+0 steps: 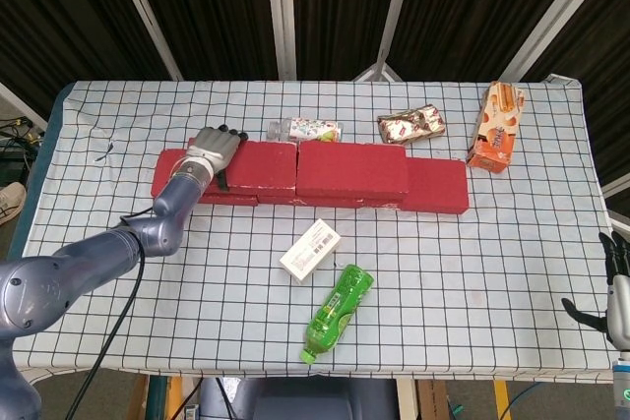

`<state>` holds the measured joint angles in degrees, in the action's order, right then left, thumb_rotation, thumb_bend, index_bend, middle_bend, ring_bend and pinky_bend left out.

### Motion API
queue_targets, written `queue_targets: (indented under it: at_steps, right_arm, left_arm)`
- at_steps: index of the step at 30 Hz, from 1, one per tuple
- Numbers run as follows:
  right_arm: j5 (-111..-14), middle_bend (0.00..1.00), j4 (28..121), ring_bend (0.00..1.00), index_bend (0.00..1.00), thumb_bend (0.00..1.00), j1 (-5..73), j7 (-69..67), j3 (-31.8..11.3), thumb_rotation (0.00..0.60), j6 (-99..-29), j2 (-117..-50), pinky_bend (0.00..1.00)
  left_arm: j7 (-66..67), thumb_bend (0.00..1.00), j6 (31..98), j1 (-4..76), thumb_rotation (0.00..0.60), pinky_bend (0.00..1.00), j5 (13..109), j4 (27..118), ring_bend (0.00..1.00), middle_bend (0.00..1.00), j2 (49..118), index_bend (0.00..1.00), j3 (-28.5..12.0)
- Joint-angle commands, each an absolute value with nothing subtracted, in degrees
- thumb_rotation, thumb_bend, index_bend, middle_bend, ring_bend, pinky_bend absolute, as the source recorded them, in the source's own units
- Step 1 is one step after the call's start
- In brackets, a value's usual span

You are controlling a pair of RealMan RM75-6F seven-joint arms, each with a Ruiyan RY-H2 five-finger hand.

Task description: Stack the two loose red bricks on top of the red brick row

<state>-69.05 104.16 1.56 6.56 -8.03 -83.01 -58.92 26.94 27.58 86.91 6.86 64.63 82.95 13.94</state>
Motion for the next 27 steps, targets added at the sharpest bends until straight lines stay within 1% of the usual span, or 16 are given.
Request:
queue_targets:
  at_steps: [1, 5, 11, 19, 27]
  right_arm:
    - [-69.00, 0.00, 104.17, 0.00, 0.00, 0.21, 1.53, 6.45, -8.00, 0.600, -82.99, -58.87, 0.00]
    - [-68.78, 0.00, 104.36, 0.00, 0.00, 0.21, 1.53, 6.42, -8.02, 0.600, -82.87, -58.75, 0.00]
    - [-68.37, 0.00, 104.78, 0.00, 0.00, 0.21, 1.58, 6.55, -7.93, 0.600, -82.45, -58.40, 0.00]
    - [-68.13, 0.00, 104.89, 0.00, 0.00, 0.21, 1.62, 6.69, -7.93, 0.600, -82.40, -58.33, 0.00]
    - [-67.83, 0.00, 105.03, 0.00, 0.00, 0.21, 1.67, 6.94, -7.93, 0.600, -82.33, -58.21, 0.00]
  left_arm:
    - [27.17, 0.10, 27.71, 87.02, 0.600, 0.20, 6.52, 64.72, 0.07, 0.10, 83.02, 0.12, 13.94]
    - [27.44, 0.04, 27.96, 87.12, 0.600, 0.20, 6.09, 64.78, 0.06, 0.09, 83.09, 0.11, 13.90]
    - [28.11, 0.00, 28.46, 87.30, 0.600, 0.19, 5.02, 65.00, 0.03, 0.08, 83.18, 0.10, 13.84]
    - [29.19, 0.00, 28.19, 87.67, 0.600, 0.18, 3.39, 65.06, 0.00, 0.00, 83.19, 0.06, 14.10]
    - [29.90, 0.00, 28.31, 87.91, 0.600, 0.17, 2.53, 65.13, 0.00, 0.00, 83.17, 0.04, 14.20]
